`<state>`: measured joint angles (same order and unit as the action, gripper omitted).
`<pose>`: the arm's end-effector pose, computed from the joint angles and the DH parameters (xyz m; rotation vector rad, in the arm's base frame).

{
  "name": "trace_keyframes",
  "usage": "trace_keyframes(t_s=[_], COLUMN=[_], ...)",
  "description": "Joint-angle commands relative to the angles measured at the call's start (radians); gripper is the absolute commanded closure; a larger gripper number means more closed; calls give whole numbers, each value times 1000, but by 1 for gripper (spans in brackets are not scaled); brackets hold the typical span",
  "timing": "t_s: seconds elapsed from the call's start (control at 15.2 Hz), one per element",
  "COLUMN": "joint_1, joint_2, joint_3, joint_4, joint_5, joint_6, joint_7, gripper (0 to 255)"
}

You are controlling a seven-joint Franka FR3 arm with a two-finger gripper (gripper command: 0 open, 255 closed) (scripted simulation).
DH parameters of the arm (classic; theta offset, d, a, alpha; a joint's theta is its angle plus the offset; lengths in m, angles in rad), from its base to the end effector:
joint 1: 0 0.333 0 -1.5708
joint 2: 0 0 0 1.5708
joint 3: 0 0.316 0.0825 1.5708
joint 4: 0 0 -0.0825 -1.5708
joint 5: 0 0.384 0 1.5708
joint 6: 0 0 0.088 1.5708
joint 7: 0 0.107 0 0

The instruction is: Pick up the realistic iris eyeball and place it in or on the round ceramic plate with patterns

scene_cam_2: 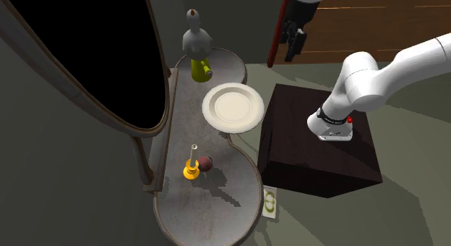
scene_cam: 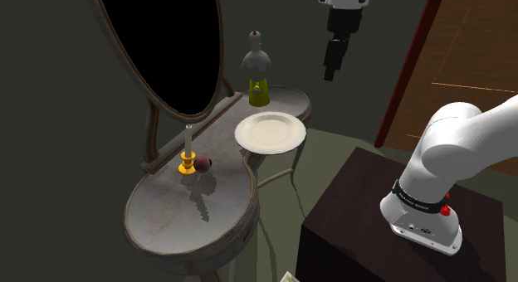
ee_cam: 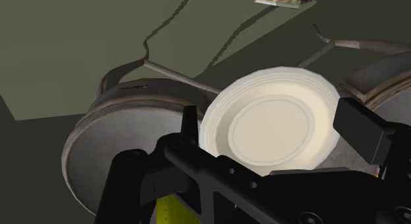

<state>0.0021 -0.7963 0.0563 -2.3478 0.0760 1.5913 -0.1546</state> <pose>0.3055 0.0314 0.5990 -3.0924 -0.3053 -0.0636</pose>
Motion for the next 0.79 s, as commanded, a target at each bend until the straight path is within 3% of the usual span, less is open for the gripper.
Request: trace_keyframes(t_s=[0.0,0.73], joint_1=[0,43], joint_2=[0,206], joint_3=[0,222], joint_4=[0,16], joint_5=[0,114], joint_6=[0,239], joint_7=[0,243], gripper=[0,0])
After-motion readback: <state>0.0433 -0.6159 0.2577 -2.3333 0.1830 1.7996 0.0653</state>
